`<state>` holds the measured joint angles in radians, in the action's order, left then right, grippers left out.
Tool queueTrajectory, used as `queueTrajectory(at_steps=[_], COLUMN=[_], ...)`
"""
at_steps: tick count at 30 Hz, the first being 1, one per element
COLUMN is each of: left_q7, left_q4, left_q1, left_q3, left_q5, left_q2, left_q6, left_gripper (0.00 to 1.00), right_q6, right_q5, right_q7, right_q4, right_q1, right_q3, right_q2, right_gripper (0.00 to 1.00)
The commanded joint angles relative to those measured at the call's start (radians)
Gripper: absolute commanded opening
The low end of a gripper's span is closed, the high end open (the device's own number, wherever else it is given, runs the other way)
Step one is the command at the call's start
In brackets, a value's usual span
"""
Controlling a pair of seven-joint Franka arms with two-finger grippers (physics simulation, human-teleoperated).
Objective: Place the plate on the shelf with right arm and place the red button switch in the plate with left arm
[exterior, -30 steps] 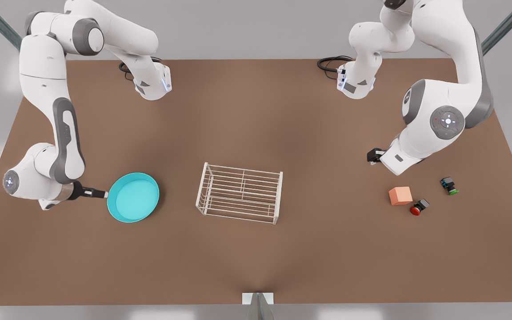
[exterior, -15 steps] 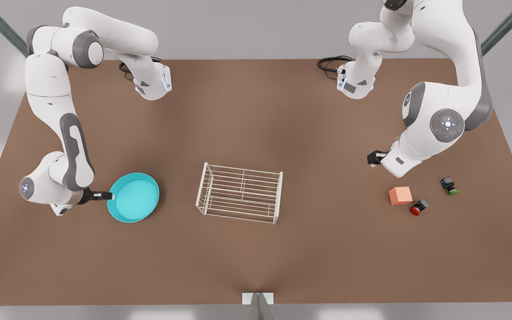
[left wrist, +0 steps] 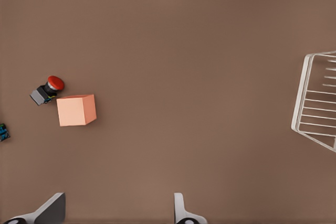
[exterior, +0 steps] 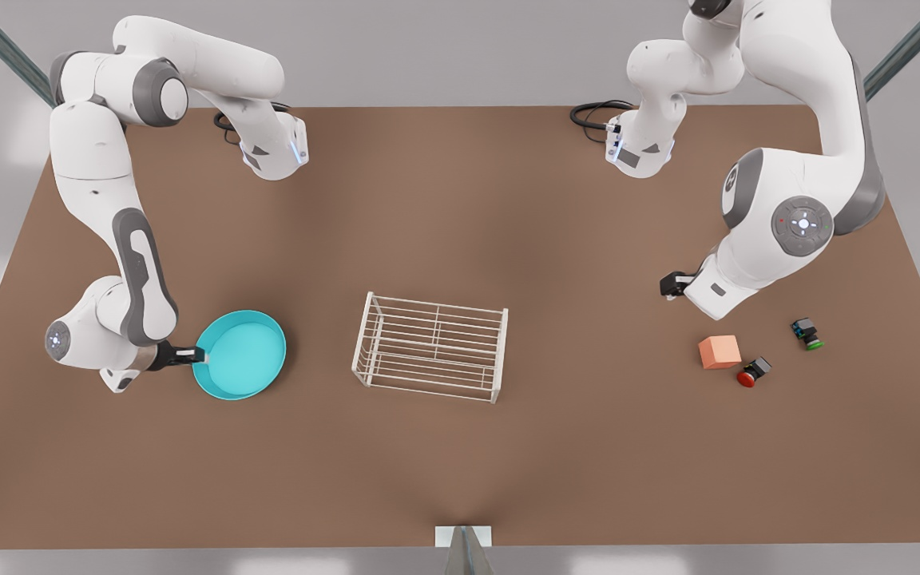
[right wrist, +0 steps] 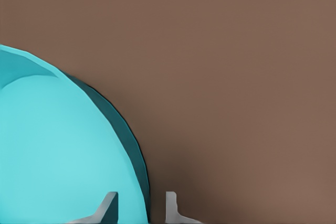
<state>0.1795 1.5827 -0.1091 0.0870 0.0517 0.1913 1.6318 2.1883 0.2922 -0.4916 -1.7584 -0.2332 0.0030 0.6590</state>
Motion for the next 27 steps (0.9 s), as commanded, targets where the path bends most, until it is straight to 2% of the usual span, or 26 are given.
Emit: queueTrajectory(at_steps=[1,2,3,4,5,16,27], left_q7=[0.011,0.011,0.011,0.011,0.014,0.018,0.009], left_q4=[0.0,0.0,0.0,0.002,0.003,0.016,0.013], left_q1=[0.0,0.0,0.0,0.0,-0.001,-0.004,-0.001], left_q3=[0.0,0.0,-0.001,0.0,0.0,0.0,-0.001], left_q5=[0.002,0.002,0.002,0.002,0.002,0.002,0.003], left_q2=[-0.001,-0.001,-0.001,-0.001,-0.001,-0.004,-0.004], left_q6=[-0.001,-0.001,-0.001,-0.001,-0.004,-0.018,-0.015], left_gripper=[1.0,1.0,1.0,1.0,1.0,1.0,1.0], right_q6=[0.002,0.002,0.002,0.002,0.002,-0.033,-0.151], right_q5=[0.002,0.001,0.001,0.001,0.001,0.004,0.054], right_q7=[-0.073,-0.076,-0.076,-0.078,-0.078,-0.079,-0.102], right_q4=[0.0,0.0,0.0,0.0,0.0,0.0,0.002], right_q1=[-0.002,-0.002,-0.002,-0.002,-0.002,-0.008,-0.008], right_q3=[0.0,0.0,0.0,0.0,0.0,0.014,0.017], right_q2=[-0.001,-0.001,-0.001,-0.001,-0.001,-0.015,-0.067], right_gripper=[0.49,0.48,0.43,0.31,0.28,0.27,0.26])
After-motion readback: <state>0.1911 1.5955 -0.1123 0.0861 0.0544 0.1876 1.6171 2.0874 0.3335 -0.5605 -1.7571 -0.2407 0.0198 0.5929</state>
